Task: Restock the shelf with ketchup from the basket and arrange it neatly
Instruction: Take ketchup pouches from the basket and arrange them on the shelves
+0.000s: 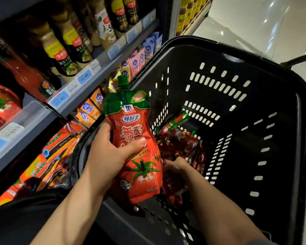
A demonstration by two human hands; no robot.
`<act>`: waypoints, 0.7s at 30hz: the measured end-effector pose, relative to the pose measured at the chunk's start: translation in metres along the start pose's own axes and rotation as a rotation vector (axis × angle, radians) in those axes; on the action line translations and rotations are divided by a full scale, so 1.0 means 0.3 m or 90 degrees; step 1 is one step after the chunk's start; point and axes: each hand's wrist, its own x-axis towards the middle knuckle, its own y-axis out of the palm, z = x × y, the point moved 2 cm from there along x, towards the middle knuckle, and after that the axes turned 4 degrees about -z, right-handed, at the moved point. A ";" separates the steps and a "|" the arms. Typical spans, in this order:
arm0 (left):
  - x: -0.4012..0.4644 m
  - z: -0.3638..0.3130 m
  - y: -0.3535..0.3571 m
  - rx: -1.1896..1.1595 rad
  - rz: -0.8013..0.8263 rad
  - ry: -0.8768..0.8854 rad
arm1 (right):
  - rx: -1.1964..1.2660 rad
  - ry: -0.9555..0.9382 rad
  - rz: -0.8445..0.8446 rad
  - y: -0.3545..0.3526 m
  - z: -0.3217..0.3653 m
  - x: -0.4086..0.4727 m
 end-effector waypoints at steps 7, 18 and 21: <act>-0.002 0.003 0.007 0.049 -0.002 0.027 | 0.043 -0.112 0.006 -0.165 0.099 -0.107; -0.047 -0.061 -0.021 -0.035 -0.063 0.026 | 0.361 -0.385 0.176 -0.445 0.289 -0.684; -0.088 -0.102 -0.062 -0.081 -0.068 0.056 | 0.346 -0.448 0.183 -0.430 0.330 -0.823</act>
